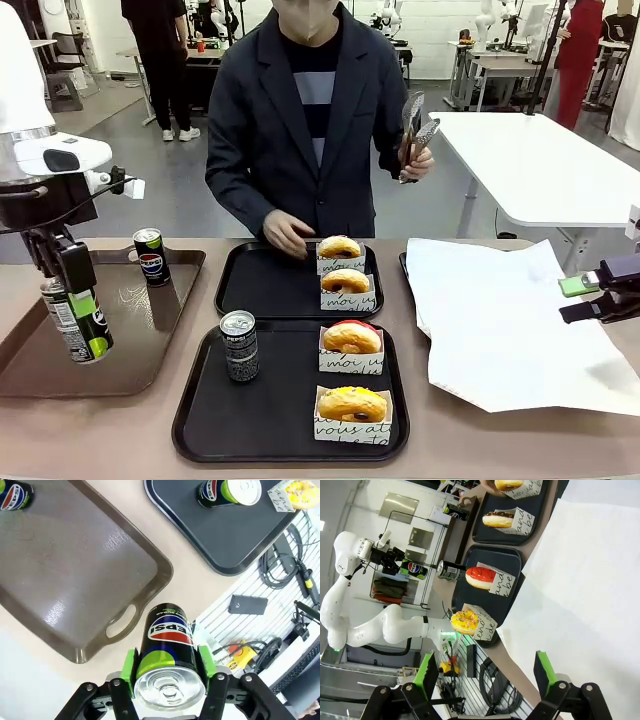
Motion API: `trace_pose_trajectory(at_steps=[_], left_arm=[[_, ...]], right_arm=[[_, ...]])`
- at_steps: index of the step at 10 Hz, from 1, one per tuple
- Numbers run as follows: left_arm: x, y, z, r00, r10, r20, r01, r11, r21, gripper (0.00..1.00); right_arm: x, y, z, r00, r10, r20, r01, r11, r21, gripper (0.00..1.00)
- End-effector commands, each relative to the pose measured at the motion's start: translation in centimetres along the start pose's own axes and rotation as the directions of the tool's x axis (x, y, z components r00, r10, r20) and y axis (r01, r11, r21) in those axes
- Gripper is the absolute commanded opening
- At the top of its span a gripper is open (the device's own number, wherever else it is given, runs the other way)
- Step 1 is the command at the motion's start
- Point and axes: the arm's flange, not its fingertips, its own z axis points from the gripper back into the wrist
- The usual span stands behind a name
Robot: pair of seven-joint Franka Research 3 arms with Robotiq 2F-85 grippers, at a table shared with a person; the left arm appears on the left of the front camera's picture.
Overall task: Set up donuts and drinks on trays.
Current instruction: Pick up one Pepsi coke from the Handle tray and place it on the Flat Tray without a Pepsi coke.
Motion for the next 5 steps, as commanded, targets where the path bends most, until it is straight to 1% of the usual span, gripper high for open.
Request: trace_pose_trajectory(at_steps=[1, 2, 3, 4, 5], left_arm=[[1.1, -0.7, 0.8, 1.000, -0.024, -0.007, 0.025, 1.000, 0.011, 0.58], [1.1, -0.7, 0.8, 1.000, -0.024, -0.007, 0.025, 1.000, 0.011, 0.58], [0.3, -0.3, 0.0, 1.000, -0.009, -0.002, 0.009, 1.000, 0.001, 0.58], [3.9, -0.2, 0.6, 1.000, 0.004, -0.018, -0.004, 0.999, 0.048, 0.58], [8.7, 0.8, 1.2, 1.000, 0.016, -0.008, -0.016, 0.999, 0.034, 0.58]], right_arm=[[0.1, 0.0, -0.2, 1.000, 0.017, 0.026, -0.017, 1.000, 0.022, 1.00], [0.1, 0.0, -0.2, 1.000, 0.017, 0.026, -0.017, 1.000, 0.022, 1.00], [0.1, 0.0, -0.2, 1.000, 0.017, 0.026, -0.017, 1.000, 0.022, 1.00], [0.1, 0.0, -0.2, 1.000, 0.017, 0.026, -0.017, 1.000, 0.022, 1.00], [0.1, 0.0, -0.2, 1.000, 0.017, 0.026, -0.017, 1.000, 0.022, 1.00]])
